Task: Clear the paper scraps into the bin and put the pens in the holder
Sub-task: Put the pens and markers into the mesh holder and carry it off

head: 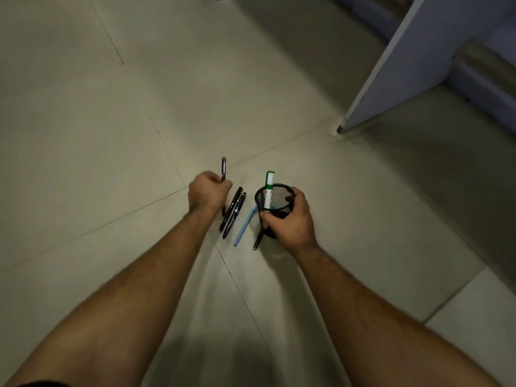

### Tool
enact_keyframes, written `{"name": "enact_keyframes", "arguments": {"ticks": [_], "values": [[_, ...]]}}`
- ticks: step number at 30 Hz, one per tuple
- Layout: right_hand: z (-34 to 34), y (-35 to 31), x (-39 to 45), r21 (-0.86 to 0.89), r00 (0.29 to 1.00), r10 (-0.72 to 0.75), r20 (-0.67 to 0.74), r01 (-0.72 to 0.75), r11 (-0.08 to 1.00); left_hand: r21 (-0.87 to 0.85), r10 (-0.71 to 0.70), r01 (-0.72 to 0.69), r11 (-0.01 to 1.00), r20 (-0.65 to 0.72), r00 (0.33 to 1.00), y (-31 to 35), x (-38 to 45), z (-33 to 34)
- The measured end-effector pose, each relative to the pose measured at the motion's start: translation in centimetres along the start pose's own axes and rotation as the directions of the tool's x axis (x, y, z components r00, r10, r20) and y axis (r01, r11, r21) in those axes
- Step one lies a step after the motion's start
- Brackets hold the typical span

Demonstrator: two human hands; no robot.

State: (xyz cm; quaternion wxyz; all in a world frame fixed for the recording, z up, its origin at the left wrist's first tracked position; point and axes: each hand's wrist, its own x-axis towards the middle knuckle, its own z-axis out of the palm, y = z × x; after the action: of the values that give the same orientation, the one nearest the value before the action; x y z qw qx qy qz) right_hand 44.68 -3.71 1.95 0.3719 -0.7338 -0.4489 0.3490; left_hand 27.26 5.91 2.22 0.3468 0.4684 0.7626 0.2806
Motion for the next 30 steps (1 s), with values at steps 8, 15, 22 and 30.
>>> {"name": "enact_keyframes", "arguments": {"ticks": [8, 15, 22, 30], "values": [[-0.9, -0.8, 2.7, 0.040, 0.999, 0.049, -0.008, -0.049, 0.998, -0.411, 0.136, -0.035, 0.911, 0.219, 0.966, 7.9, -3.2, 2.0], [-2.2, 0.0, 2.8, 0.113, 0.996, 0.085, -0.018, -0.083, 0.990, -0.345, 0.158, -0.084, 0.935, 0.190, 0.969, 5.4, -3.6, 4.4], [-4.4, 2.3, 1.3, 0.087, 0.989, 0.134, -0.067, -0.128, 0.988, 0.260, 0.114, -0.221, 0.940, 0.370, 0.922, -0.5, -5.2, 7.4], [-5.6, 3.8, -0.2, 0.060, 0.989, 0.135, -0.055, -0.132, 0.989, 0.467, 0.083, -0.226, 0.855, 0.307, 0.948, 0.1, -7.5, 9.8]]}}
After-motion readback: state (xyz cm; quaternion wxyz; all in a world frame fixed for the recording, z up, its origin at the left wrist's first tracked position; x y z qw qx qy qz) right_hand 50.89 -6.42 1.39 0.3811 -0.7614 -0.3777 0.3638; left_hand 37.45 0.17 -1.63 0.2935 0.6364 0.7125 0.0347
